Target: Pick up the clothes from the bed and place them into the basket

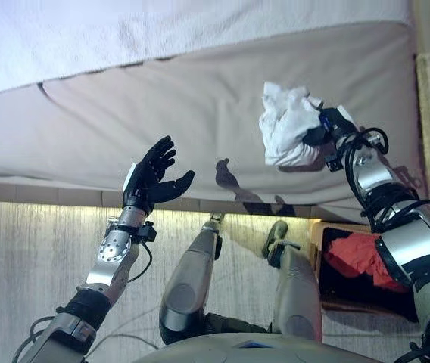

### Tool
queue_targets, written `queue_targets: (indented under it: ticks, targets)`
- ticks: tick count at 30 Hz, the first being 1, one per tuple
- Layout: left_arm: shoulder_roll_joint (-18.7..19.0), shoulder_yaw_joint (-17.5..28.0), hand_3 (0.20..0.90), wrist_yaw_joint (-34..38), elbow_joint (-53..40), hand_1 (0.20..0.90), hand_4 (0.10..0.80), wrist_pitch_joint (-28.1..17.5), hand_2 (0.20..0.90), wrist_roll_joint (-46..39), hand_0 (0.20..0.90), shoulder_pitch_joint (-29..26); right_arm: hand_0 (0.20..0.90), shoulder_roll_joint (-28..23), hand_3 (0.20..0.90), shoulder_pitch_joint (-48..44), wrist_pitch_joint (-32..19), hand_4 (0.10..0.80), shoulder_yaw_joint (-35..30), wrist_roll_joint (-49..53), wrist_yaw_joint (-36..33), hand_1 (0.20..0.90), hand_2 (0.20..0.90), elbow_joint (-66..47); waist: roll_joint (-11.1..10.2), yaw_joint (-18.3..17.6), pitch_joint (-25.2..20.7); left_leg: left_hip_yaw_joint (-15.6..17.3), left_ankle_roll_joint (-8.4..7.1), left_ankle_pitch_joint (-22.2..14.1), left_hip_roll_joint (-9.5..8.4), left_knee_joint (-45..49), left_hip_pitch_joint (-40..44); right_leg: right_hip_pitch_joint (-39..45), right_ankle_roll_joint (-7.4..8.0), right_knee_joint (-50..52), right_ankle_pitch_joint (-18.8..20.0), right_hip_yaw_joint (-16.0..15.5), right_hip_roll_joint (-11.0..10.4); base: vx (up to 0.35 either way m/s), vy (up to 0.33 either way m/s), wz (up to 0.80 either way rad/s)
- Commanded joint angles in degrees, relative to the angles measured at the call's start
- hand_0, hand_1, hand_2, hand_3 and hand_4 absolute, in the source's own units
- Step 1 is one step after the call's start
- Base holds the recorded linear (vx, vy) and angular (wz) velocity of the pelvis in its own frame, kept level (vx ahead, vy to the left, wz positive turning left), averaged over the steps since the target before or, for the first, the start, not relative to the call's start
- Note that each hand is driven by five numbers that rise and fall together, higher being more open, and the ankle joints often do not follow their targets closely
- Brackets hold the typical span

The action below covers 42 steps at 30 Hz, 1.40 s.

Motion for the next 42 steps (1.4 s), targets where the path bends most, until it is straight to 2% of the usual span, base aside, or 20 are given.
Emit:
queue_targets:
  ticks: [1,3,8,10,11,16,22,24,30,36,42]
  targets:
    - [1.16,1.84,0.900,0.17,-3.04,0.900,0.800,-2.83,0.900,2.70,0.900,0.85,0.300,-5.09,0.200,-2.75,-7.24,0.100,-3.30,1.90,-0.70,0.300,0.300,-5.24,-4.65,-1.55,-8.33,3.99,2.01,-9.43,-0.89,4.41,2.52,7.32,-1.22,-8.50,1.52,-1.16,3.41,0.117,0.026,-0.14]
    - [1.22,2.02,0.900,2.48,-1.97,0.900,0.800,-0.32,0.900,6.49,0.900,1.40,0.300,-5.89,0.200,-0.37,-7.59,0.100,-4.61,3.19,-0.38,0.300,0.300,-8.04,-5.55,-2.86,-10.70,5.05,1.99,-9.15,-0.48,1.22,5.80,10.03,-0.49,-11.65,2.48,0.23,4.11,0.124,0.048,-0.22]
    - [0.37,2.95,0.900,1.49,0.33,0.900,0.800,2.65,0.900,6.14,0.900,3.31,0.300,-7.88,0.200,8.85,-8.16,0.100,-9.56,4.70,1.33,0.300,0.300,-16.59,-7.19,-6.89,-16.71,8.07,1.83,-8.23,1.05,-4.67,11.48,13.54,0.79,-16.11,4.45,3.00,5.40,0.107,0.048,-0.34]
    - [0.37,2.93,0.900,1.38,0.36,0.900,0.800,2.64,0.900,6.27,0.900,3.41,0.300,-7.95,0.200,9.46,-8.20,0.100,-9.89,4.77,1.06,0.300,0.300,-16.97,-7.24,-6.90,-16.91,8.23,1.82,-8.11,1.10,-5.05,11.81,13.73,0.83,-16.34,4.58,3.17,5.46,0.049,0.020,-0.21]
    - [0.06,3.62,0.900,1.43,0.88,0.900,0.800,3.25,0.900,7.13,0.900,3.81,0.300,-8.88,0.200,14.31,-8.23,0.100,-12.70,5.16,1.97,0.300,0.300,-19.99,-7.59,-8.78,-19.26,9.37,1.74,-7.88,1.78,-7.33,13.71,14.52,1.34,-17.83,5.39,4.70,5.86,0.059,0.024,-0.27]
    - [-1.09,4.99,0.900,-0.09,4.39,0.900,0.800,5.03,0.900,7.33,0.900,3.46,0.300,-11.03,0.200,23.17,-7.94,0.100,-19.53,4.36,2.30,0.300,0.300,-23.29,-8.17,-12.15,-22.48,11.87,1.33,-7.11,2.79,-12.16,17.43,16.23,2.46,-21.33,7.25,7.90,6.66,0.028,0.002,-0.37]
    - [-3.18,5.58,0.900,-2.94,8.57,0.900,0.800,3.86,0.900,7.21,0.900,2.76,0.300,-12.08,0.200,30.77,-8.07,0.100,-26.75,5.24,1.53,0.300,0.300,-26.00,-8.77,-16.33,-24.16,15.14,1.33,-7.74,3.31,-13.38,19.45,15.93,3.51,-23.47,9.12,12.12,7.58,-0.024,-0.013,-0.32]
    - [-3.91,5.81,0.900,-3.53,8.44,0.900,0.800,3.77,0.900,8.31,0.900,3.19,0.300,-12.03,0.200,35.56,-8.66,0.100,-31.07,5.22,2.43,0.300,0.300,-27.77,-8.76,-18.32,-24.77,16.92,1.40,-7.94,3.56,-14.20,20.39,15.70,3.91,-24.41,9.87,14.06,8.18,-0.007,-0.016,-0.29]
    - [-4.27,5.56,0.900,-3.91,9.19,0.900,0.800,4.26,0.900,8.65,0.900,1.43,0.300,-10.97,0.200,43.24,-9.28,0.100,-36.56,5.87,4.50,0.300,0.300,-28.57,-8.44,-22.23,-25.39,18.97,1.66,-8.13,3.72,-15.09,20.86,13.98,4.25,-23.90,10.27,17.57,9.70,-0.030,-0.009,-0.36]
    - [-4.68,5.06,0.900,-3.22,8.90,0.900,0.800,5.07,0.900,8.29,0.900,-0.25,0.300,-8.82,0.200,47.25,-10.26,0.100,-38.47,7.31,6.04,0.300,0.300,-26.30,-8.50,-24.90,-25.26,21.71,1.80,-9.18,4.03,-13.66,20.95,12.91,4.46,-23.39,10.41,19.37,10.40,-0.011,-0.006,-0.34]
    - [-5.12,3.46,0.900,-3.17,8.86,0.900,0.800,6.26,0.900,9.14,0.900,-1.91,0.300,-6.83,0.200,47.80,-9.96,0.100,-36.00,7.74,5.80,0.300,0.300,-21.20,-8.16,-25.99,-24.69,22.98,1.92,-9.56,4.22,-13.40,21.09,12.59,4.60,-23.72,10.84,19.92,10.72,-0.015,-0.037,-0.18]
